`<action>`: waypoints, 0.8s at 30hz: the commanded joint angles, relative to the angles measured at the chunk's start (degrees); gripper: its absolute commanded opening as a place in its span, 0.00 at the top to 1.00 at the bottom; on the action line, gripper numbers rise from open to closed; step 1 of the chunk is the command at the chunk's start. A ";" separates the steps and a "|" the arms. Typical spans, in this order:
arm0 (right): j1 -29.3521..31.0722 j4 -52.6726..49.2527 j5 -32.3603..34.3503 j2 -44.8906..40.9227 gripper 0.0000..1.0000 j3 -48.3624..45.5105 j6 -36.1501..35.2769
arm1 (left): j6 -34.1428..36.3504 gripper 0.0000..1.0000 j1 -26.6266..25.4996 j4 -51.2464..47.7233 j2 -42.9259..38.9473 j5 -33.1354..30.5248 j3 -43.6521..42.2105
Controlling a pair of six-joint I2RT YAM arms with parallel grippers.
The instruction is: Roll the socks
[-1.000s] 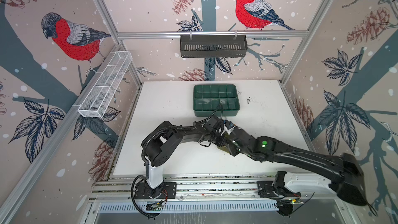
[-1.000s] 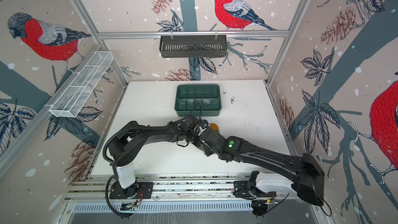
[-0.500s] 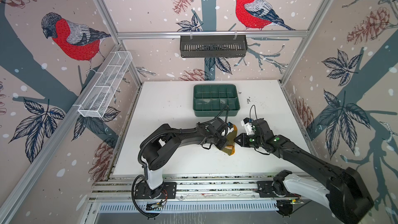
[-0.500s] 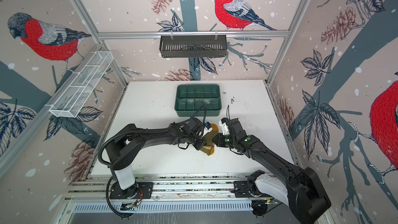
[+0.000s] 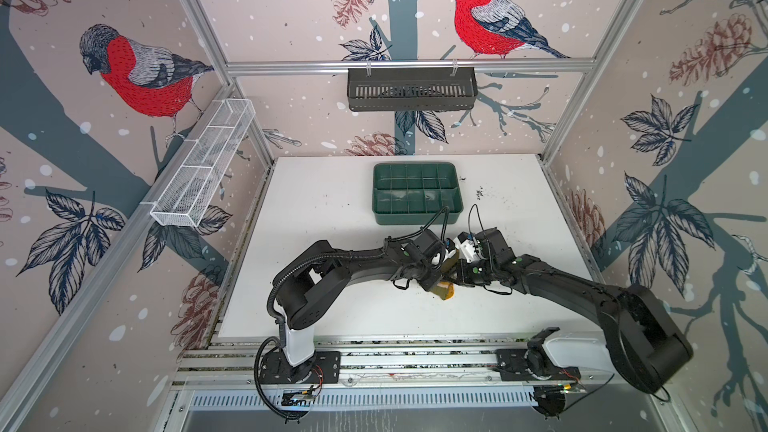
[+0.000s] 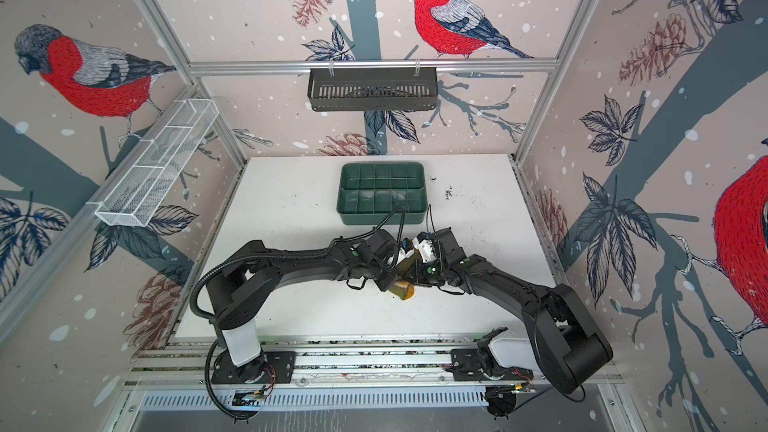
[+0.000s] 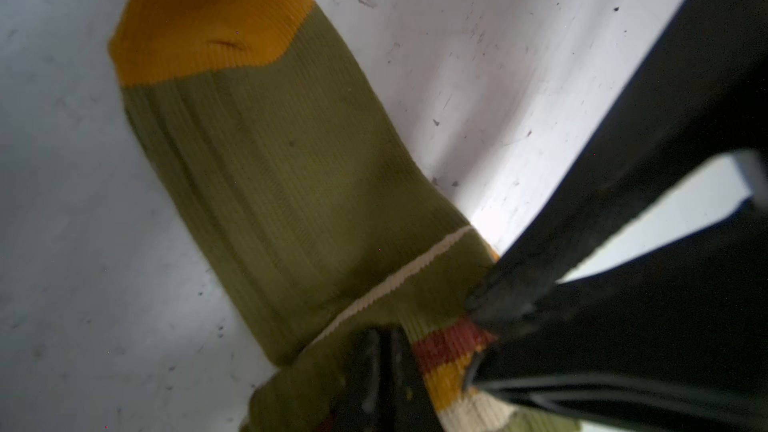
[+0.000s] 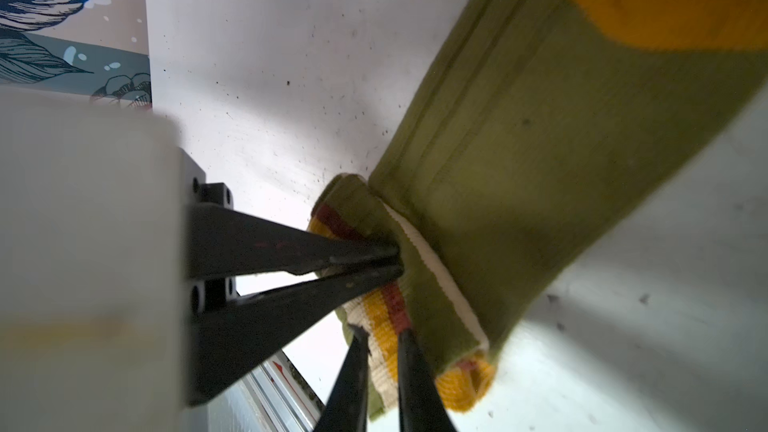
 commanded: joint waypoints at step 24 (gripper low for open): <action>5.18 12.79 4.53 0.72 0.87 -9.48 11.87 | 2.72 0.90 4.31 -0.81 1.21 0.37 1.81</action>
